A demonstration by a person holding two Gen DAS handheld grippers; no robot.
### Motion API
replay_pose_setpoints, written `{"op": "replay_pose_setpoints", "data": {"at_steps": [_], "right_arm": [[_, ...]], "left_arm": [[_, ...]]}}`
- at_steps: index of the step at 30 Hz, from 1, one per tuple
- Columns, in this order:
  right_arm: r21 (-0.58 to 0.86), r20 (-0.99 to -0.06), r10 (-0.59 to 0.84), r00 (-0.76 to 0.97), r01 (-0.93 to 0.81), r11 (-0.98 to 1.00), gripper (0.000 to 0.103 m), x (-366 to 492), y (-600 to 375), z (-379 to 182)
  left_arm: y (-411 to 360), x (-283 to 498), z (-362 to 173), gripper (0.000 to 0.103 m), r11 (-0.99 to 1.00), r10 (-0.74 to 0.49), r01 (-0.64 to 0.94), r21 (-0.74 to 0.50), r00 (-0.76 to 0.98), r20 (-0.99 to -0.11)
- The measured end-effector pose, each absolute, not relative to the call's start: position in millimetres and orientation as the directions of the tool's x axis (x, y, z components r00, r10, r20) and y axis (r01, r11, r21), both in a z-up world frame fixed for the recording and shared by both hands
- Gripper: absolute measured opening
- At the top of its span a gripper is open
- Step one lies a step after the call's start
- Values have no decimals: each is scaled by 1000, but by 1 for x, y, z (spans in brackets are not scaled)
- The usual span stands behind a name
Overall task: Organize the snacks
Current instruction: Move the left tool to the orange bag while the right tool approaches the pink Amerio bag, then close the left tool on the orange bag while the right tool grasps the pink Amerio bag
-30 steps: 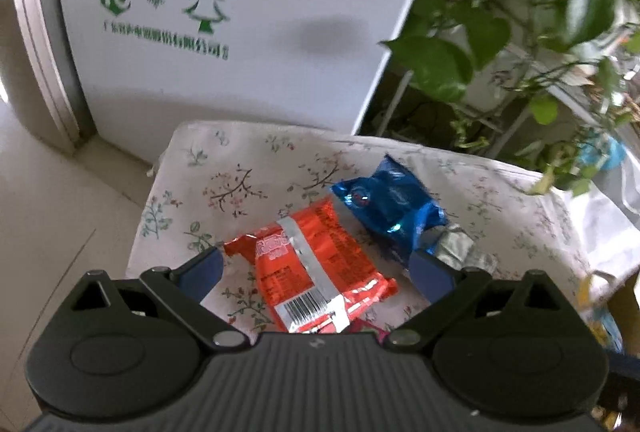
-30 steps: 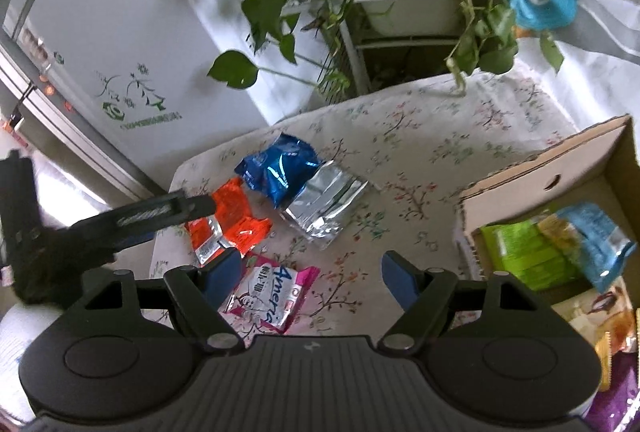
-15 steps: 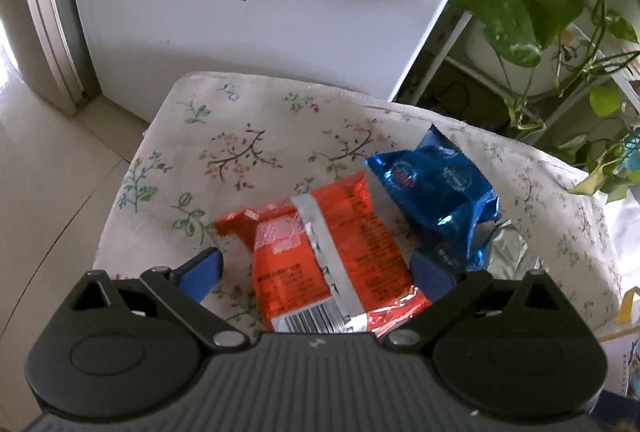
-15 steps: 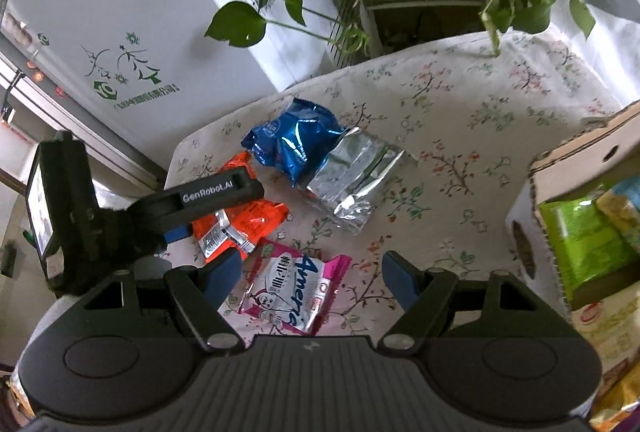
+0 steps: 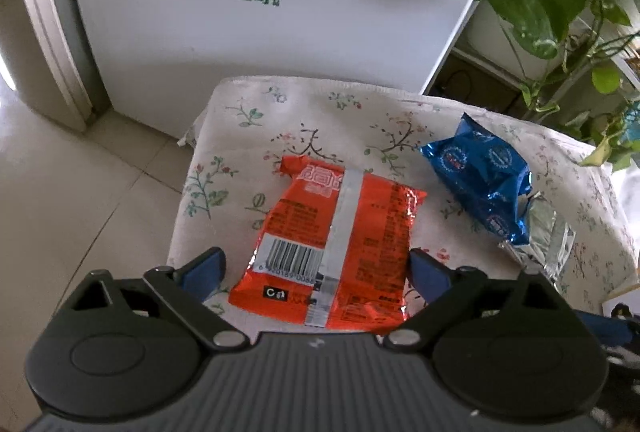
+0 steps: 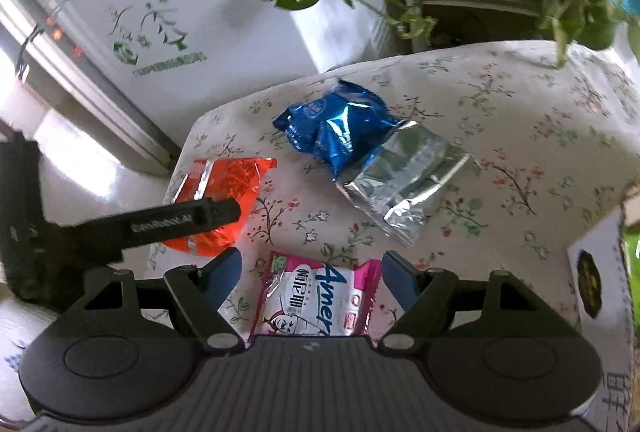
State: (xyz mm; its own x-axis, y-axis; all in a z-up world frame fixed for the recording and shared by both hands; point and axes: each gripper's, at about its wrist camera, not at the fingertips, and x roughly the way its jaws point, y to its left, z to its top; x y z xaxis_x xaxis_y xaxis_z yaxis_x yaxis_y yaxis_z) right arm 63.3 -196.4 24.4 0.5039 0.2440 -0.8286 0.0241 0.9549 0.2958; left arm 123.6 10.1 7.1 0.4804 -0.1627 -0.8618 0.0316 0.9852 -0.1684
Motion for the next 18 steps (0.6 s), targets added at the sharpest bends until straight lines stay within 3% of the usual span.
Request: {"op": "replay_pose_setpoints", "data": {"at_steps": [10, 18], "right_arm": [[237, -842, 247, 480, -83, 968, 82, 75, -177, 7], [242, -888, 290, 356, -172, 955, 86, 67, -173, 1]], "left_arm": [[2, 121, -3, 102, 989, -140, 102, -104, 463, -875], [-3, 122, -8, 103, 993, -85, 114, -36, 461, -883]]}}
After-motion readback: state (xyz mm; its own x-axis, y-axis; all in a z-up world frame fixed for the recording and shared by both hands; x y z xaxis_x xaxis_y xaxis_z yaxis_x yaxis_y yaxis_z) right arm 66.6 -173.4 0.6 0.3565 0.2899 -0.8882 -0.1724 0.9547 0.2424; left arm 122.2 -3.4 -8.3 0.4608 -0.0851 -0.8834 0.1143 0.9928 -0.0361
